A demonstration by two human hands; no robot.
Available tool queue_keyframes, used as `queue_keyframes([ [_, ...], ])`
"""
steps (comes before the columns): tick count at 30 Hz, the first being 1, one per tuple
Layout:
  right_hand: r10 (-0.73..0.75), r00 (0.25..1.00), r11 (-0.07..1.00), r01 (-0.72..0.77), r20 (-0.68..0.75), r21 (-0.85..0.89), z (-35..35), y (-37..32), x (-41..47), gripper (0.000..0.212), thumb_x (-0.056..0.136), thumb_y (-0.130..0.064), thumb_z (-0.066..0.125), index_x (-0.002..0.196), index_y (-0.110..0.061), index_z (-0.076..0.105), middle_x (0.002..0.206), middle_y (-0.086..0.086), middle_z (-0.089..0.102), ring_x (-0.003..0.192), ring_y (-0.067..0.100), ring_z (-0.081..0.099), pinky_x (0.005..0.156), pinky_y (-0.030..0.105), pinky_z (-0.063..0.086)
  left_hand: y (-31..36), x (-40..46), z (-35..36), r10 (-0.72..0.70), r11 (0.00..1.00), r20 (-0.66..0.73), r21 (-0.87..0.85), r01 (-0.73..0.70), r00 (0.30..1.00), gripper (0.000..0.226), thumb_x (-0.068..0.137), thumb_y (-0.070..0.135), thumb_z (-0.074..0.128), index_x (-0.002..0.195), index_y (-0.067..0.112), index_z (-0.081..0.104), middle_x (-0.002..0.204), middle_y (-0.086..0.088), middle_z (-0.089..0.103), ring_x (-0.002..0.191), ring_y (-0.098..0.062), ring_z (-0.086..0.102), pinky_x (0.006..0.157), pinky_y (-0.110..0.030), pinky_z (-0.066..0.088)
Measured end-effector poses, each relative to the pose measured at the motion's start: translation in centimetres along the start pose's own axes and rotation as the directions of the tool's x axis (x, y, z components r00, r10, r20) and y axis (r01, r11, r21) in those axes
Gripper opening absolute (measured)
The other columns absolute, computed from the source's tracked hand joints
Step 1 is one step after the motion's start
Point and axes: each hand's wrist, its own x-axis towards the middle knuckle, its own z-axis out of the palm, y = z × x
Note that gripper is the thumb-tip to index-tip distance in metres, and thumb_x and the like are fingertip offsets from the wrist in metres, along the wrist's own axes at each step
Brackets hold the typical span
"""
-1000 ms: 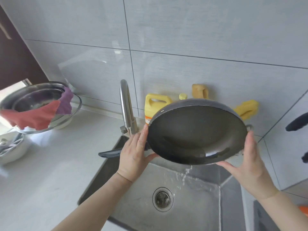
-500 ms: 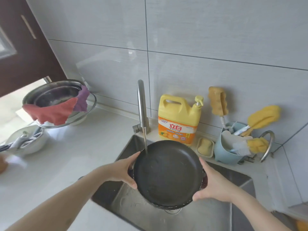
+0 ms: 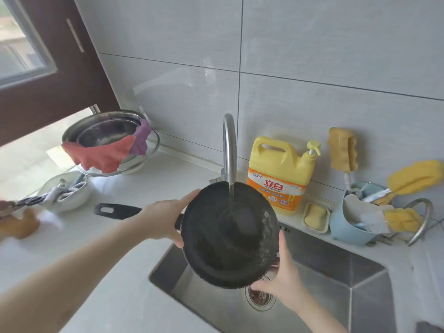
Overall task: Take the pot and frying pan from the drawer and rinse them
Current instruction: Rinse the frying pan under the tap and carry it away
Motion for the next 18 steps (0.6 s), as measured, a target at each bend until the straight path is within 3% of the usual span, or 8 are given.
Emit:
queue_keyframes([
  [2, -0.115, 0.989, 0.99, 0.105, -0.096, -0.098, -1.4, -1.0, 0.3, 0.148, 0.049, -0.029, 0.097, 0.146, -0.056, -0.012, 0.15, -0.022, 0.025, 0.131, -0.003, 0.04, 0.11, 0.029, 0.039, 0.0, 0.2, 1.8, 0.025, 0.998, -0.12, -0.054, -0.032, 0.992, 0.129, 0.067, 0.044, 0.083, 0.142, 0.056, -0.02, 0.097, 0.01, 0.058, 0.093, -0.016, 0.054, 0.083, -0.032, 0.048],
  [3, -0.177, 0.979, 0.975, 0.16, -0.104, -0.153, -2.6, -1.8, 0.4, 0.147, 0.051, -0.029, 0.097, 0.148, -0.053, -0.011, 0.149, -0.029, 0.021, 0.136, -0.008, 0.029, 0.113, 0.025, 0.031, 0.0, 0.4, 2.6, 0.021, 0.993, -0.16, -0.109, -0.039, 0.987, 0.13, 0.067, 0.045, 0.083, 0.142, 0.056, -0.022, 0.102, 0.009, 0.058, 0.094, -0.016, 0.054, 0.083, -0.031, 0.047],
  [6, -0.213, 0.977, 0.919, 0.194, -0.02, -0.343, -6.6, -4.5, 0.8, 0.147, 0.054, -0.033, 0.095, 0.149, -0.046, -0.016, 0.146, -0.04, 0.009, 0.137, -0.017, 0.013, 0.113, 0.017, 0.021, 0.1, 1.4, 4.9, -0.006, 0.941, -0.178, -0.333, -0.054, 0.984, 0.132, 0.063, 0.047, 0.087, 0.138, 0.063, -0.021, 0.103, 0.008, 0.062, 0.092, -0.015, 0.06, 0.082, -0.027, 0.047],
  [8, -0.127, 0.991, 0.877, 0.13, 0.039, -0.462, -9.1, -6.2, 1.0, 0.149, 0.051, -0.038, 0.094, 0.149, -0.047, -0.017, 0.146, -0.03, 0.014, 0.134, -0.004, 0.026, 0.109, 0.022, 0.027, 0.3, 2.4, 6.4, 0.021, 0.867, -0.098, -0.494, -0.067, 0.995, 0.132, 0.063, 0.041, 0.09, 0.137, 0.067, -0.016, 0.103, 0.006, 0.065, 0.093, -0.013, 0.063, 0.086, -0.026, 0.049],
  [11, -0.04, 0.994, 0.857, 0.085, 0.098, -0.509, -11.5, -8.0, 0.8, 0.147, 0.042, -0.048, 0.093, 0.147, -0.054, -0.01, 0.138, -0.023, 0.033, 0.118, 0.001, 0.046, 0.104, 0.028, 0.041, 0.7, 3.4, 7.6, 0.11, 0.785, 0.046, -0.616, -0.058, 0.993, 0.133, 0.059, 0.038, 0.092, 0.145, 0.061, -0.007, 0.116, 0.002, 0.065, 0.103, -0.013, 0.065, 0.099, -0.039, 0.049],
  [13, -0.008, 0.987, 0.887, 0.081, 0.16, -0.455, -12.1, -8.4, 0.3, 0.134, 0.045, -0.04, 0.094, 0.145, -0.053, 0.005, 0.127, -0.033, 0.05, 0.111, -0.008, 0.054, 0.097, 0.021, 0.045, 0.7, 3.8, 7.2, 0.148, 0.786, 0.186, -0.618, -0.002, 0.971, 0.13, 0.058, 0.038, 0.091, 0.147, 0.059, -0.003, 0.116, 0.003, 0.067, 0.107, -0.013, 0.065, 0.105, -0.043, 0.044],
  [15, 0.04, 0.974, 0.935, 0.042, 0.223, -0.353, -11.7, -7.5, -0.2, 0.116, 0.052, -0.026, 0.094, 0.139, -0.054, 0.022, 0.11, -0.028, 0.066, 0.098, -0.006, 0.063, 0.086, 0.017, 0.049, 0.5, 4.0, 6.3, 0.195, 0.813, 0.344, -0.58, 0.045, 0.918, 0.124, 0.061, 0.036, 0.09, 0.146, 0.06, 0.003, 0.113, 0.003, 0.071, 0.11, -0.016, 0.066, 0.108, -0.046, 0.041],
  [18, 0.102, 0.976, 0.958, -0.043, 0.193, -0.285, -9.9, -4.1, -0.6, 0.125, 0.045, -0.035, 0.097, 0.146, -0.048, 0.023, 0.122, -0.016, 0.064, 0.103, 0.002, 0.066, 0.093, 0.03, 0.052, 0.2, 4.0, 4.1, 0.259, 0.851, 0.497, -0.523, 0.048, 0.828, 0.111, 0.066, 0.028, 0.089, 0.146, 0.055, 0.016, 0.12, 0.001, 0.07, 0.114, -0.021, 0.065, 0.108, -0.047, 0.041],
])
